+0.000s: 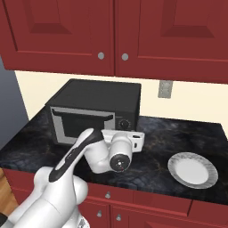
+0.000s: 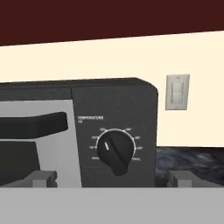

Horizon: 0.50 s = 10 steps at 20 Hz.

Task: Pull the toaster oven rack outwards. Pick up the baguette from the plate and place it on the toaster oven rack. Close the toaster oven door fully and set the temperature to the lowest setting.

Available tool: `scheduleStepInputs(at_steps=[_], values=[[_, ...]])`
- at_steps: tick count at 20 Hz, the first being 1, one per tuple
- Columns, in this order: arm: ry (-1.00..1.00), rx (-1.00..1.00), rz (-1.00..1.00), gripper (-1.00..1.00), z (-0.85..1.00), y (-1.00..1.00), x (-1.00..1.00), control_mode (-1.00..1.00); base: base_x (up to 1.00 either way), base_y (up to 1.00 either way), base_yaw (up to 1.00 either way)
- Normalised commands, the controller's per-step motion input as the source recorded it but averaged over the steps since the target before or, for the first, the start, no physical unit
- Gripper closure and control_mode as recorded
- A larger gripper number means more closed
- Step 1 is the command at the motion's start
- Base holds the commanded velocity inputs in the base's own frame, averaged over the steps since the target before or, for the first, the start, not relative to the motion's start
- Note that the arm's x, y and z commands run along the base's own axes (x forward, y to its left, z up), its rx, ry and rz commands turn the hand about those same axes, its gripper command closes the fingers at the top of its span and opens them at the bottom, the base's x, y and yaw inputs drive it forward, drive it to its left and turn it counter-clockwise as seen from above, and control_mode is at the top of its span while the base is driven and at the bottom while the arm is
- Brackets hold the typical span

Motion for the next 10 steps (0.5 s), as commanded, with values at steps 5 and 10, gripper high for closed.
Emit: scheduleStepInputs(at_steps=[5,10], values=[[0.01,0.00,0.00,-1.00,-0.06,0.00,0.01,-1.00,0.00,0.00,0.00],[0.00,0.00,0.00,-1.00,0.00,0.00,0.11,-1.00,0.00,0.00,0.00]])
